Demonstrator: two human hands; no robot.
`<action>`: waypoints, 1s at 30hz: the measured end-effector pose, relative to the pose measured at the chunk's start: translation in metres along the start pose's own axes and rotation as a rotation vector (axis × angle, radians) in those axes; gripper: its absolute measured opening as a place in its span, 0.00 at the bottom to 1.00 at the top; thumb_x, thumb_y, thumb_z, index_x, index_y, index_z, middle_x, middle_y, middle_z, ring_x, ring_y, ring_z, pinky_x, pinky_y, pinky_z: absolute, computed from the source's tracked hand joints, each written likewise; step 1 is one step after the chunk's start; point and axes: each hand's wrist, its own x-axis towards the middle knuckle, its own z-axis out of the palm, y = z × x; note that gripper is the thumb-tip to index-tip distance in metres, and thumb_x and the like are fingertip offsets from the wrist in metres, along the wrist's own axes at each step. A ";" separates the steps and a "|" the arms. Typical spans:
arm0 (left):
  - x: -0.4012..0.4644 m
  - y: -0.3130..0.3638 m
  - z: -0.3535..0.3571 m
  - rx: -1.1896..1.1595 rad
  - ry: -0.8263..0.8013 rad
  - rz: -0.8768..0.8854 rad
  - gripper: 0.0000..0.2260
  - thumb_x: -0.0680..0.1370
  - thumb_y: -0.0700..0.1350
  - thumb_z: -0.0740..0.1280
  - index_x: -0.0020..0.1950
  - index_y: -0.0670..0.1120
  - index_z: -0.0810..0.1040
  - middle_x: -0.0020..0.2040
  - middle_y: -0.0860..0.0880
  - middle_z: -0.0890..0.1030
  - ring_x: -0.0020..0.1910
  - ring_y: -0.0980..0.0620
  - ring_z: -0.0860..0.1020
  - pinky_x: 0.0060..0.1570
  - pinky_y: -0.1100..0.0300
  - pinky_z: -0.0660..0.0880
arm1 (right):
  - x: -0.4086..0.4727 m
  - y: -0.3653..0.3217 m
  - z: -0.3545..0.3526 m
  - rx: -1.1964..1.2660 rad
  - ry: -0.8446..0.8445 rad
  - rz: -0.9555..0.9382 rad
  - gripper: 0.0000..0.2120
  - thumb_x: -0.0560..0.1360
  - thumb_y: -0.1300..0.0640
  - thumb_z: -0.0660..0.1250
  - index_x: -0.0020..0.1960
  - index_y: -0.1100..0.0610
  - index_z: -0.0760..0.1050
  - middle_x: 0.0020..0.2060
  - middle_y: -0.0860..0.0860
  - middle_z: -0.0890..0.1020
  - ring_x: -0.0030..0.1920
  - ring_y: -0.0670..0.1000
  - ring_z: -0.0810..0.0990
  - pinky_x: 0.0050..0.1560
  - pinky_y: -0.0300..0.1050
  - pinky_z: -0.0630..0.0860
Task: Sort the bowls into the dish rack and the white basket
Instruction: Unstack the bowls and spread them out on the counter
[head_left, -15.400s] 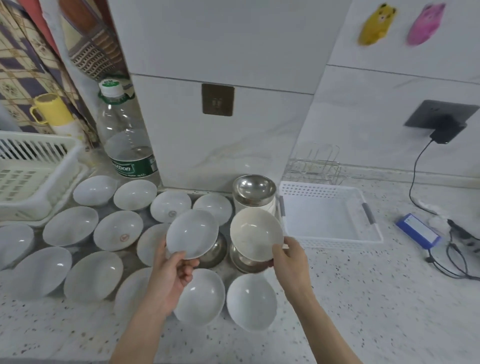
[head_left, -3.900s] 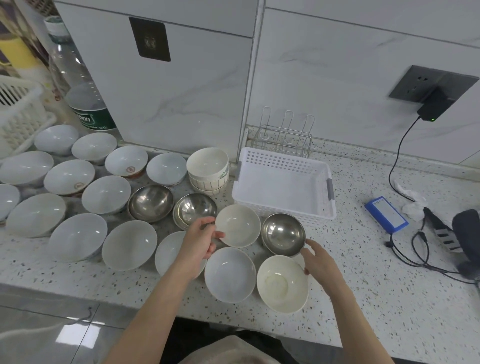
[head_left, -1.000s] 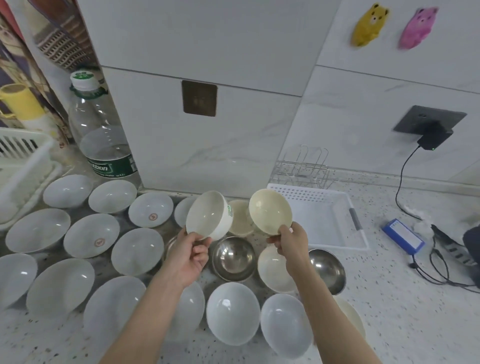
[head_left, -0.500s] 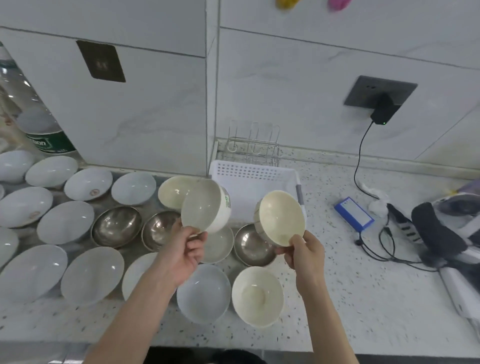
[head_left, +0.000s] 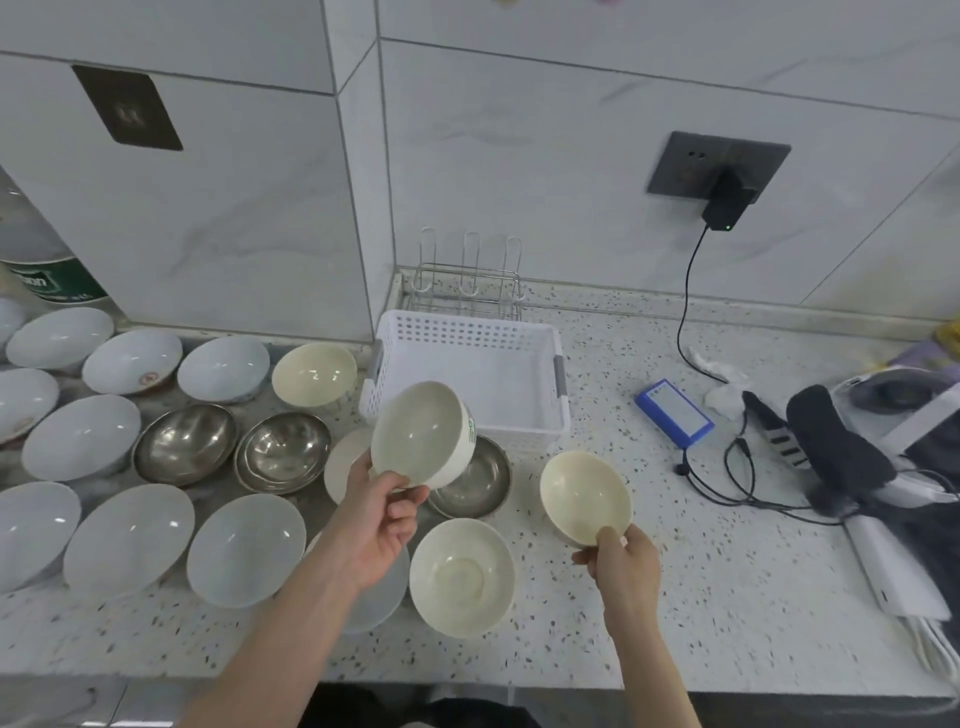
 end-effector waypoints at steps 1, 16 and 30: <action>-0.001 -0.002 0.000 0.008 0.006 0.004 0.17 0.80 0.33 0.57 0.60 0.54 0.71 0.30 0.42 0.80 0.19 0.59 0.66 0.16 0.70 0.61 | 0.002 0.002 0.001 -0.015 -0.011 0.002 0.11 0.75 0.64 0.58 0.56 0.59 0.74 0.28 0.58 0.83 0.27 0.48 0.74 0.31 0.44 0.72; -0.010 -0.017 -0.003 0.008 0.039 -0.001 0.21 0.80 0.33 0.58 0.59 0.60 0.71 0.29 0.42 0.80 0.19 0.59 0.67 0.17 0.69 0.63 | 0.020 0.004 0.015 -0.053 -0.144 0.012 0.12 0.75 0.65 0.58 0.56 0.57 0.74 0.28 0.58 0.83 0.28 0.49 0.72 0.31 0.43 0.69; -0.012 -0.021 0.002 0.040 0.050 0.004 0.21 0.80 0.32 0.58 0.59 0.59 0.71 0.31 0.41 0.81 0.19 0.58 0.69 0.17 0.69 0.64 | 0.024 0.002 0.022 -0.043 -0.146 0.003 0.13 0.76 0.63 0.59 0.58 0.53 0.72 0.31 0.58 0.84 0.28 0.47 0.72 0.30 0.42 0.70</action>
